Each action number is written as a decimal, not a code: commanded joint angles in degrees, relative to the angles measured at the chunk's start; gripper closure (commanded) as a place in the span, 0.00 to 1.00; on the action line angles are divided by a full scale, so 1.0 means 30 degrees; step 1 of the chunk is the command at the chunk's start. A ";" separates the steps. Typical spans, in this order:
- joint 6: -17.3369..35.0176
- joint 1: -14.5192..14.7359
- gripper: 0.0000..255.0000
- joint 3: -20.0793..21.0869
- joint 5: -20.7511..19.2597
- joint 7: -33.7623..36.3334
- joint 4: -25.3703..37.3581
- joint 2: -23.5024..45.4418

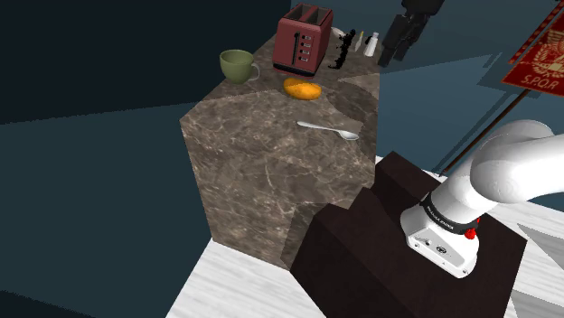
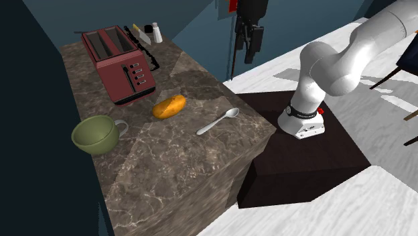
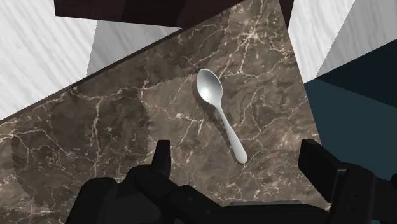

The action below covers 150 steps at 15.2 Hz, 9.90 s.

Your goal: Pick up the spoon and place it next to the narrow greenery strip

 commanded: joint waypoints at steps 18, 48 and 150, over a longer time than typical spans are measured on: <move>1.5392 0.3182 0.00 -0.0660 0.3020 -0.5337 -0.6730 0.5633; 1.6312 0.3471 1.00 -0.0546 0.3313 -0.5317 -0.6589 0.6661; 0.1208 -0.9055 0.00 -0.9667 0.9955 -2.3210 2.5421 2.9549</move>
